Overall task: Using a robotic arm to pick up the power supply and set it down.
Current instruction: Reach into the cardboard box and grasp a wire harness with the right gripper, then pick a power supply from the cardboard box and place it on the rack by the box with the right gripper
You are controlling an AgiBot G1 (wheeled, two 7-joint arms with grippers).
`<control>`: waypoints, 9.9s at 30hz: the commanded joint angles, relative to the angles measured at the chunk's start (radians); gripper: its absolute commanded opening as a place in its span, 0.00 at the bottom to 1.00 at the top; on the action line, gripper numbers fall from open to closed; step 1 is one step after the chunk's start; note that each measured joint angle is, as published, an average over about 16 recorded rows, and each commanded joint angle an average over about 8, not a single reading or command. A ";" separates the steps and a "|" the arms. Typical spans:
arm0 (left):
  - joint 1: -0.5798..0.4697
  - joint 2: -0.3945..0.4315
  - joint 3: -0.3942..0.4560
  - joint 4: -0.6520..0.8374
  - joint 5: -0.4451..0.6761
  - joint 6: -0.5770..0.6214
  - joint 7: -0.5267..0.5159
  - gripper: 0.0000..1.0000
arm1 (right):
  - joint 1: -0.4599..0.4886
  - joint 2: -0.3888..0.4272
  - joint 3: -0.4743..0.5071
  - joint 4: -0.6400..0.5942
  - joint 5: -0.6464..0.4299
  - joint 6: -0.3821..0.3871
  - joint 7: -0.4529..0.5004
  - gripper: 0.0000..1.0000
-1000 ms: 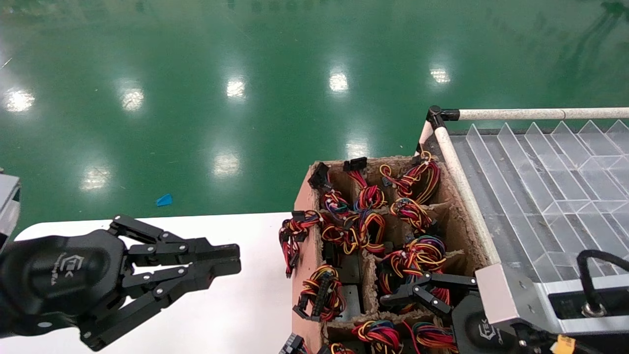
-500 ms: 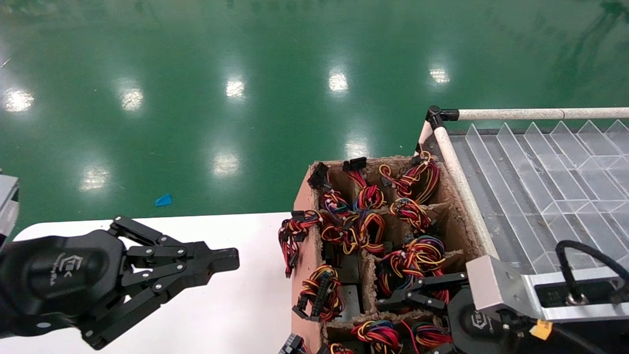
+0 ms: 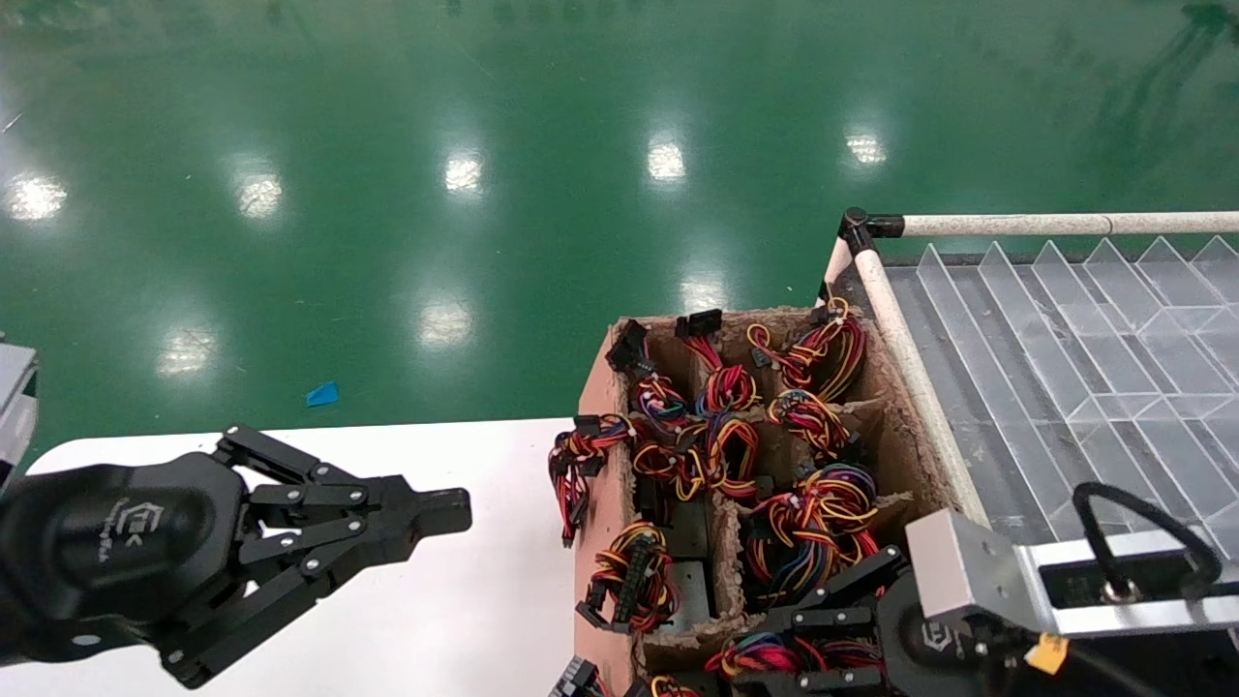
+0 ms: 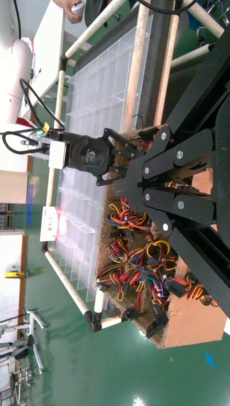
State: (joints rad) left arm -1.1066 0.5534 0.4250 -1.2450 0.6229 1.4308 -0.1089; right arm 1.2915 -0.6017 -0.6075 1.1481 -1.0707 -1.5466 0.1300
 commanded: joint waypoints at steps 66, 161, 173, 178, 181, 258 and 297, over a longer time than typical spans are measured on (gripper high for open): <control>0.000 0.000 0.000 0.000 0.000 0.000 0.000 0.00 | 0.981 -0.150 -0.035 -0.818 -0.367 0.103 -0.529 0.00; 0.000 0.000 0.000 0.000 0.000 0.000 0.000 0.00 | 0.780 -0.357 0.011 -1.138 -0.347 0.809 -1.076 0.00; 0.000 0.000 0.000 0.000 0.000 0.000 0.000 0.00 | 0.752 -0.359 0.016 -1.148 -0.339 0.859 -1.092 0.00; 0.000 0.000 0.000 0.000 0.000 0.000 0.000 0.00 | 0.739 -0.356 0.024 -1.145 -0.327 0.891 -1.103 0.00; 0.000 0.000 0.000 0.000 0.000 0.000 0.000 0.00 | 0.733 -0.354 0.031 -1.142 -0.318 0.914 -1.110 0.00; 0.000 0.000 0.000 0.000 0.000 0.000 0.000 0.00 | 0.651 -0.382 0.155 -1.189 -0.140 0.919 -1.013 0.79; 0.000 0.000 0.000 0.000 0.000 0.000 0.000 0.00 | 0.572 -0.377 0.066 -1.154 -0.271 0.920 -0.877 0.00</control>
State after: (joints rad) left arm -1.1065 0.5530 0.4253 -1.2446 0.6225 1.4304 -0.1087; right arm 1.8659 -0.9789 -0.5407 -0.0066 -1.3417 -0.6270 -0.7474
